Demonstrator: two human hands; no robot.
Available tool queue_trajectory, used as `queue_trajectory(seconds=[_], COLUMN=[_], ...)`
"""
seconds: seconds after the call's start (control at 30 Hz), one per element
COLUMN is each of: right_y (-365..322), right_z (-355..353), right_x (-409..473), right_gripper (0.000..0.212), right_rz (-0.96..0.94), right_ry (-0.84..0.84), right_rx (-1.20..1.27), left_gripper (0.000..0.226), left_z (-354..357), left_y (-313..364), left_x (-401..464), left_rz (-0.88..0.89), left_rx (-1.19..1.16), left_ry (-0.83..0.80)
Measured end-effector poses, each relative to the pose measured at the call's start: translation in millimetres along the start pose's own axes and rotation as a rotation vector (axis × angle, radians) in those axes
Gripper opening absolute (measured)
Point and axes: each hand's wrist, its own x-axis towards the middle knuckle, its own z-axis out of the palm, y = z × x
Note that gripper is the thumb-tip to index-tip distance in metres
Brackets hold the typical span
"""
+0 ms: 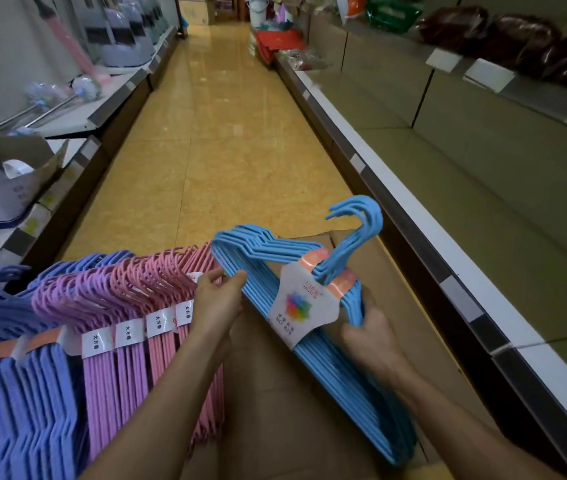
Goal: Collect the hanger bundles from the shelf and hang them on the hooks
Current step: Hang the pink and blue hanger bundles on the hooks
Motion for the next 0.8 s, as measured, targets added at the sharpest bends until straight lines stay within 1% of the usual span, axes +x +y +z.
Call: queue_trajectory(seconds=[0.07, 0.1, 0.13, 0.17, 0.23, 0.3, 0.37, 0.5, 0.6, 0.7, 0.8], right_y=[-8.1, -12.8, -17.6, -21.1, -27.3, -32.8, -38.9, -59.8, -94.0, -148.3, -220.0], right_z=[-18.5, -26.3, -33.5, -40.1, -52.1, -61.7, -67.3, -74.5, -85.1, -106.6, -137.7], right_x=[-1.3, -2.1, -4.2, -5.8, -6.8, -6.6, -5.9, -9.0, -16.6, -30.3, -51.3], right_gripper=[0.05, 0.052, 0.052, 0.049, 0.034, 0.026, 0.026, 0.027, 0.029, 0.031, 0.03], right_rz=[-0.095, -0.119, -0.126, -0.117, -0.085, -0.079, -0.096, -0.164, -0.217, -0.247, -0.237], right_ry=[-0.035, -0.054, -0.086, -0.121, -0.193, -0.234, -0.254, -0.291, -0.267, -0.242, -0.232], right_rx=[0.003, 0.002, 0.017, 0.033, 0.082, 0.136, 0.134, 0.054, 0.025, 0.066, 0.09], left_gripper=[0.064, 0.067, 0.065, 0.056, 0.032, 0.025, 0.02, 0.017, 0.018, 0.017, 0.018], left_z=[4.2, 6.2, 8.6, 11.8, 17.1, 18.5, 17.6, 15.8, 12.1, 7.2, -1.7], left_y=[1.2, 2.0, 2.9, 4.9, 12.3, 21.6, 29.2, 49.9, 81.8, 141.0, 220.4], left_x=[0.7, 0.9, 1.3, 1.3, -2.3, -6.3, -8.5, -21.6, -39.9, -70.1, -106.5], left_rz=[-0.091, -0.137, -0.17, -0.181, -0.152, -0.147, -0.175, -0.152, -0.114, -0.096, -0.058], left_rx=[-0.114, -0.199, -0.295, -0.393, -0.554, -0.648, -0.727, -0.797, -0.813, -0.818, -0.808], left_ry=[0.005, -0.008, -0.041, -0.092, -0.193, -0.208, -0.173, -0.091, -0.015, 0.03, 0.066])
